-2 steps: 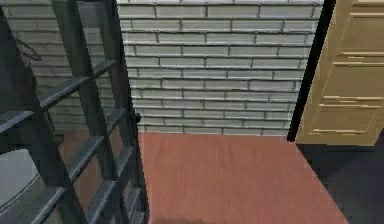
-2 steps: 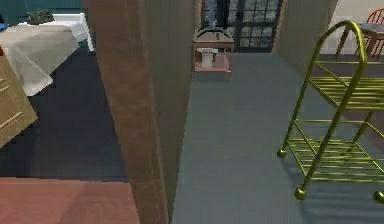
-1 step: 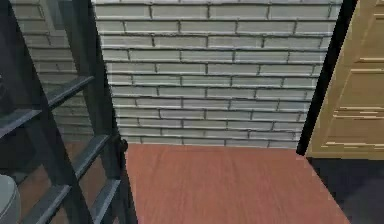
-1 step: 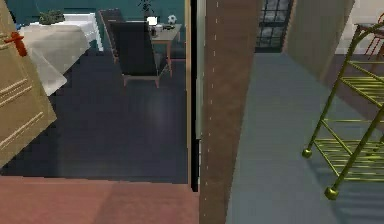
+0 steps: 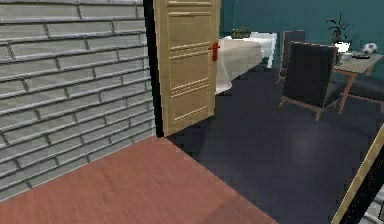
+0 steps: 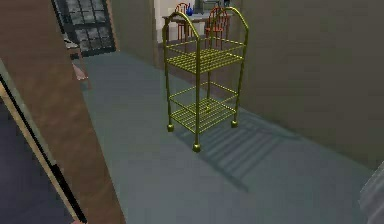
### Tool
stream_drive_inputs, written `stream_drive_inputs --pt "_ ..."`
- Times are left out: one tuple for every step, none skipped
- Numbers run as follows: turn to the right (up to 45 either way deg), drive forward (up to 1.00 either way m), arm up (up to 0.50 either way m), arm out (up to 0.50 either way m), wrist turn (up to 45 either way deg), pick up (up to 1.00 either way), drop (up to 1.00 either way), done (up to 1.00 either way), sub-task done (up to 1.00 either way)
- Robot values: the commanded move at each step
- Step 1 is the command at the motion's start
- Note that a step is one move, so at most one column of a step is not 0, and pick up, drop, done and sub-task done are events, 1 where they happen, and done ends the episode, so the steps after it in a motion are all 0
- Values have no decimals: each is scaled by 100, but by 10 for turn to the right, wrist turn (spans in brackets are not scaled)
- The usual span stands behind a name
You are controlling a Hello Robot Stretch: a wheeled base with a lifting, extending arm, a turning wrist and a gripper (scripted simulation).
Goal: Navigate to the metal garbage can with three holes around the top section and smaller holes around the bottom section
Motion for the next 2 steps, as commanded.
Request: stream_drive_inputs --pt "90 0 0 0 0 0 0 0 0" --pt "0 45 0 0 0 0 0 0 0"
